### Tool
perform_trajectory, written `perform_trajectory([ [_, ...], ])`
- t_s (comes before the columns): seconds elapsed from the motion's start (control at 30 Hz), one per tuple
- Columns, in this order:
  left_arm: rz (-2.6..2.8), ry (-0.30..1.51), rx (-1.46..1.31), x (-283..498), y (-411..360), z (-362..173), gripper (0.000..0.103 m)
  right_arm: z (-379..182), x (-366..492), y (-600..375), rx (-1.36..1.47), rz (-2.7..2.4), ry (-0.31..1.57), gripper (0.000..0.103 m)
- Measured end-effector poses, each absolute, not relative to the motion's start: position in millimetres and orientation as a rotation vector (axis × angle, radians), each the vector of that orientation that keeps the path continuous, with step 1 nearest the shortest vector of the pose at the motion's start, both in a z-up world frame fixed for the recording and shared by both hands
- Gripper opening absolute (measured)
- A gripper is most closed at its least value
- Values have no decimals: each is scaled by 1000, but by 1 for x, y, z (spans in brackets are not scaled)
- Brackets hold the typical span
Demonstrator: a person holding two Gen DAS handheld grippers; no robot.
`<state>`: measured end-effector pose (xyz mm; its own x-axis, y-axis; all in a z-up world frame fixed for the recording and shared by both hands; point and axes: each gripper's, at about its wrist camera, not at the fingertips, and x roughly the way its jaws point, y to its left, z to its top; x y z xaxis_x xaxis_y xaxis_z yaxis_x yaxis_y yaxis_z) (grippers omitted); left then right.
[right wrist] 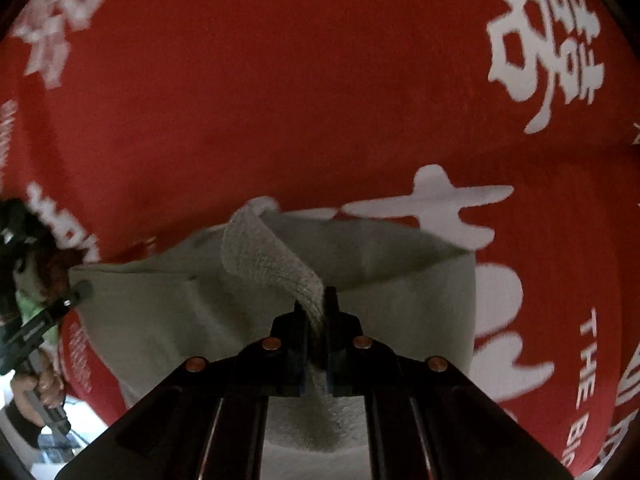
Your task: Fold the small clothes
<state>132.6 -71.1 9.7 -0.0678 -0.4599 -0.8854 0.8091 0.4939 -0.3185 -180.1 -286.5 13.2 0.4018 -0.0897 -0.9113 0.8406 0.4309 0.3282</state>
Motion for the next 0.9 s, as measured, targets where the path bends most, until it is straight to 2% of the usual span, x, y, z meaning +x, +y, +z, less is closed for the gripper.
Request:
perform_trajectory([
  [0.13, -988, 1265, 426, 136, -85, -30, 9, -32, -177, -302, 1019, -740, 1029, 7],
  [0.27, -873, 1252, 451, 145, -84, -40, 9, -50, -183, -308, 1066, -769, 1022, 7],
  [0.4, -793, 1248, 428, 164, -71, -27, 9, -38, -200, -319, 1069, -875, 1008, 22],
  [0.57, -876, 1235, 468, 156, -62, -9, 9, -14, -215, -322, 1066, -842, 947, 23],
  [0.63, -943, 1252, 480, 137, -62, -9, 9, -13, -213, -317, 1072, -772, 941, 30],
  [0.67, -980, 1265, 496, 126, -64, -13, 9, -16, -211, -315, 1065, -752, 957, 40],
  [0.7, -1002, 1273, 511, 118, -67, -16, 9, -20, -206, -313, 1047, -746, 983, 42],
  [0.9, -981, 1238, 650, 70, -80, -46, 9, -33, -177, -295, 835, -797, 1122, 38],
])
